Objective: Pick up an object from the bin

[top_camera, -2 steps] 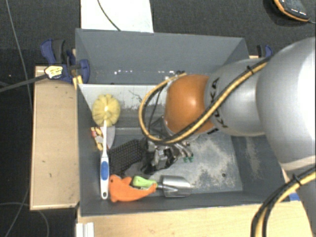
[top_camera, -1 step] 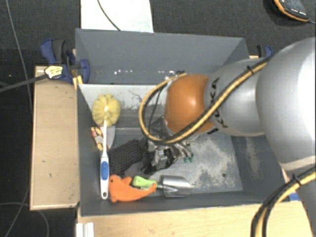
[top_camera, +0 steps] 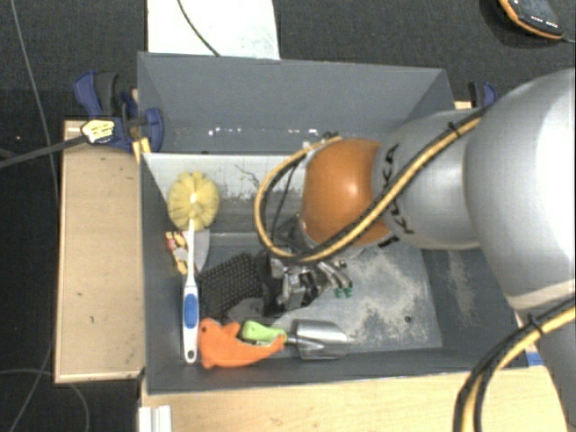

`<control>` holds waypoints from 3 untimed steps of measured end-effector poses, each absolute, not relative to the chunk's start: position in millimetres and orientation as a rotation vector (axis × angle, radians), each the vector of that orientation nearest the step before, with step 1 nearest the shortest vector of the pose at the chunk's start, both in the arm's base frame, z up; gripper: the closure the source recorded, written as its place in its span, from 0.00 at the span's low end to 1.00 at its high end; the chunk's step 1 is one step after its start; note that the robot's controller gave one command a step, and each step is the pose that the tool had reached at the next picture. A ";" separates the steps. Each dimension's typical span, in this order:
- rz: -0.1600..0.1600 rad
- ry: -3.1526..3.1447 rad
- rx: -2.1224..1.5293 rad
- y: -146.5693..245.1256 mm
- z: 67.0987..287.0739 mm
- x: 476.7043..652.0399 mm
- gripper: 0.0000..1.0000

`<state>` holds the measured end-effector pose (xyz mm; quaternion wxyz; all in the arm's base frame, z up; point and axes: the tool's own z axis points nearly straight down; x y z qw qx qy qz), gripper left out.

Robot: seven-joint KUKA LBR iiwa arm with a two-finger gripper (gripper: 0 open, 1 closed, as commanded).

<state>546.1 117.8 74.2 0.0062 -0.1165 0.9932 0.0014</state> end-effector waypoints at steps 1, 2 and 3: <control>0.005 3.100 -0.363 119.2 122.5 545.8 1.00; 0.006 3.101 -0.351 117.0 171.8 544.1 1.00; 0.008 3.103 -0.277 113.3 87.2 544.4 1.00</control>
Offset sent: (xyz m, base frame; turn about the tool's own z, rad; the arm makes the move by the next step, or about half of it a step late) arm -0.0039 -0.0011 0.0938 0.0110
